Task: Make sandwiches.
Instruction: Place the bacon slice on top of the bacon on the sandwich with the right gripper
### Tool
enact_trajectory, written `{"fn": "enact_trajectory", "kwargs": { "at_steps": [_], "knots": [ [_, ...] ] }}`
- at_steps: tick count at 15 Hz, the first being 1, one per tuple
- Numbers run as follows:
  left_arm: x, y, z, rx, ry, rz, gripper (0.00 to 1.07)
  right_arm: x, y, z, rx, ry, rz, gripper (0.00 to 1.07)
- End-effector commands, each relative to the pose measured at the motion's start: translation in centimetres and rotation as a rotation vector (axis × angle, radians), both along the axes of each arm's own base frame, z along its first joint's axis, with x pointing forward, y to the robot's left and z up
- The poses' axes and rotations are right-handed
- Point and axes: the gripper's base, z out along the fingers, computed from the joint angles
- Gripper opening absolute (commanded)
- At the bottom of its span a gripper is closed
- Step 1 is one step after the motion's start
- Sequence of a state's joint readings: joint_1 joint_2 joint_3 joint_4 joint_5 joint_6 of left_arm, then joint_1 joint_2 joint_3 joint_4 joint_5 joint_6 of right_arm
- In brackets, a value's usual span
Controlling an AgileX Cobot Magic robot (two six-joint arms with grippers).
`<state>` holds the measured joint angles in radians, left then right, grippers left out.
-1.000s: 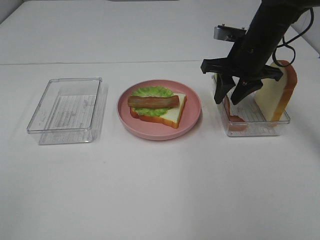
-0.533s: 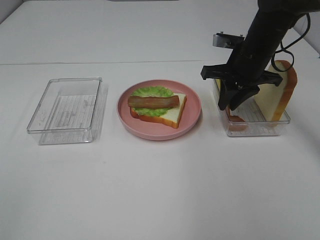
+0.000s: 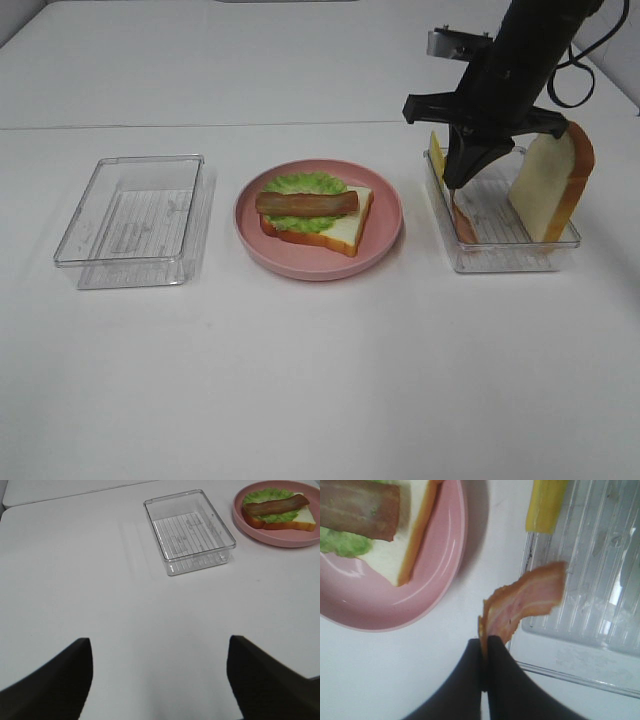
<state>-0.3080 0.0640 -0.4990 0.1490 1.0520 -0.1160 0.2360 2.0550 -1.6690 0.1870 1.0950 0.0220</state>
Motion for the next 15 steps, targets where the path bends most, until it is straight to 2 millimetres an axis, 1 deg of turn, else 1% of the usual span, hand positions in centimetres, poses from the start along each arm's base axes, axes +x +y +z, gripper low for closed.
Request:
{"fn": "enact_trajectory", "kwargs": {
  "at_steps": [1, 3, 4, 6, 8, 9, 10, 12, 13, 15],
  "knots": [
    [-0.1, 0.0, 0.0, -0.014, -0.008, -0.003, 0.72, -0.5, 0.2, 3.4, 0.04, -0.076, 0.025, 0.0],
    [-0.1, 0.0, 0.0, -0.014, -0.008, -0.003, 0.72, -1.1, 1.1, 5.3, 0.166, -0.105, 0.068, 0.0],
    [-0.1, 0.0, 0.0, -0.014, -0.008, -0.003, 0.72, -1.3, 1.5, 5.7, 0.212, -0.11, 0.083, 0.0],
    [-0.1, 0.0, 0.0, -0.014, -0.008, -0.003, 0.72, -1.4, 2.9, 6.5, 0.383, -0.125, 0.126, 0.0],
    [-0.1, 0.0, 0.0, -0.014, -0.008, -0.003, 0.72, -0.9, 4.1, 6.7, 0.53, -0.169, 0.151, 0.0],
    [-0.1, 0.0, 0.0, -0.014, -0.008, -0.003, 0.72, -0.4, 4.5, 6.4, 0.584, -0.183, 0.141, 0.0],
    [-0.1, 0.0, 0.0, -0.014, -0.008, -0.003, 0.72, 0.5, 5.3, 4.9, 0.632, -0.185, 0.099, 0.0],
    [-0.1, 0.0, 0.0, -0.014, -0.008, -0.003, 0.72, 1.2, 6.7, 3.1, 0.652, -0.187, 0.075, 0.0],
    [-0.1, 0.0, 0.0, -0.014, -0.008, -0.003, 0.72, 1.3, 7.4, 2.5, 0.657, -0.185, 0.067, 0.0],
    [-0.1, 0.0, 0.0, -0.014, -0.008, -0.003, 0.72, 1.9, 8.6, 0.8, 0.707, -0.18, 0.029, 0.0]
  ]
}}
